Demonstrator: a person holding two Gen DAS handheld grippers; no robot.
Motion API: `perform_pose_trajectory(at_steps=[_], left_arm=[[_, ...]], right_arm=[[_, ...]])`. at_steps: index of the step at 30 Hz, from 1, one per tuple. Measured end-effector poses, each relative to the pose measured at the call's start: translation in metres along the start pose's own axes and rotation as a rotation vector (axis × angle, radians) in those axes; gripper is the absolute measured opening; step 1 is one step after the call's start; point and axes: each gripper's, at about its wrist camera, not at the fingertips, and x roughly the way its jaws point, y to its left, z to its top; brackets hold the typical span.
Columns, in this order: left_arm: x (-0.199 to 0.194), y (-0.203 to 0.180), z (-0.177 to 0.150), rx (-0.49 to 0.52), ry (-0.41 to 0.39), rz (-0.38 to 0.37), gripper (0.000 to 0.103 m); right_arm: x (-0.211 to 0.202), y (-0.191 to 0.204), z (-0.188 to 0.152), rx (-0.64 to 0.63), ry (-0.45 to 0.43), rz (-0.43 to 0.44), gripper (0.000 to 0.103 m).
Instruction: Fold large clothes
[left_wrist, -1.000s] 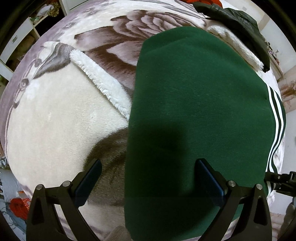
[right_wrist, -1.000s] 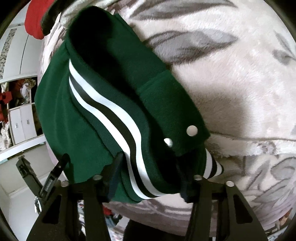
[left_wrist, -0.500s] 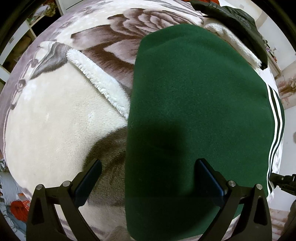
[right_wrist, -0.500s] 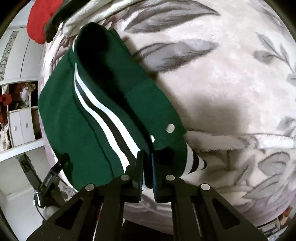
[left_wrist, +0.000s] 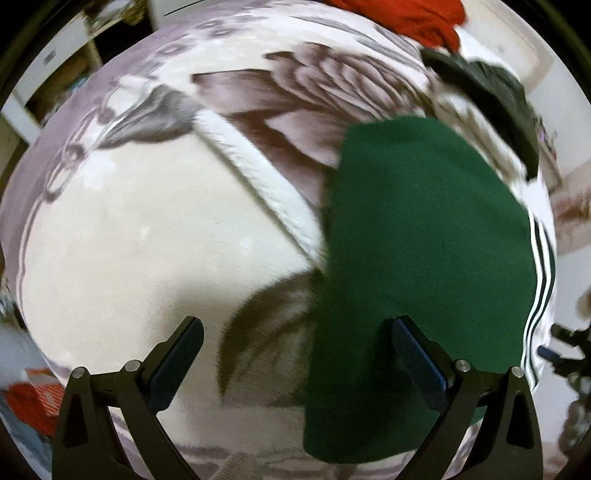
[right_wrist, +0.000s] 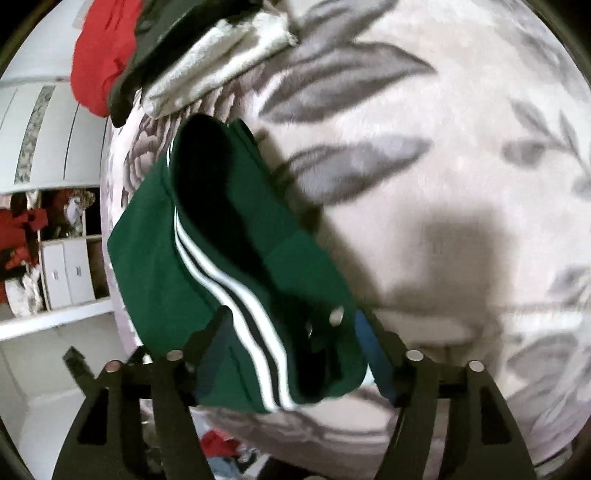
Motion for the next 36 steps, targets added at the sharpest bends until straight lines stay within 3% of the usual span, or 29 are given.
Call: perform_pose_trajectory(at_steps=[4,6,9,13,15,16,18,22,23,25,28,31,36], left_arm=[[0.017,0.011,0.009,-0.043,0.009,-0.081,0.103],[0.029,0.015,0.012,-0.063,0.014,-0.182,0.103],[0.046,0.026,0.018,-0.138,0.026,-0.343,0.103],[0.072,0.031,0.022,-0.216,0.084,-0.561,0.103],[0.084,0.024,0.023,-0.213,0.100,-0.655,0.103],[0.087,0.020,0.024,-0.200,0.101,-0.675,0.103],[0.093,0.005,0.026,-0.161,0.090,-0.716,0.093],[0.083,-0.008,0.033,-0.095,0.065,-0.692,0.079],[0.081,-0.006,0.034,-0.096,0.063,-0.702,0.073],[0.074,-0.002,0.040,-0.094,0.058,-0.724,0.067],[0.064,-0.008,0.053,-0.052,0.068,-0.729,0.066],[0.055,-0.025,0.064,0.019,0.083,-0.728,0.066],[0.037,-0.047,0.085,0.083,0.090,-0.757,0.066]], right_arm=[[0.022,0.010,0.025,-0.094,0.020,0.097,0.084],[0.043,0.015,0.036,-0.144,0.064,0.131,0.086],[0.079,0.011,0.052,-0.235,0.147,0.115,0.093],[0.123,-0.005,0.074,-0.199,0.338,0.360,0.101],[0.139,-0.004,0.081,-0.205,0.399,0.417,0.103],[0.144,-0.001,0.082,-0.212,0.419,0.436,0.103],[0.151,0.005,0.086,-0.218,0.457,0.463,0.103],[0.152,0.015,0.087,-0.212,0.450,0.486,0.102],[0.151,0.017,0.085,-0.201,0.438,0.498,0.098],[0.151,0.019,0.081,-0.177,0.422,0.522,0.077],[0.143,0.024,0.072,-0.148,0.376,0.573,0.060],[0.121,0.027,0.065,-0.129,0.308,0.603,0.051],[0.077,0.030,0.062,-0.090,0.215,0.631,0.047]])
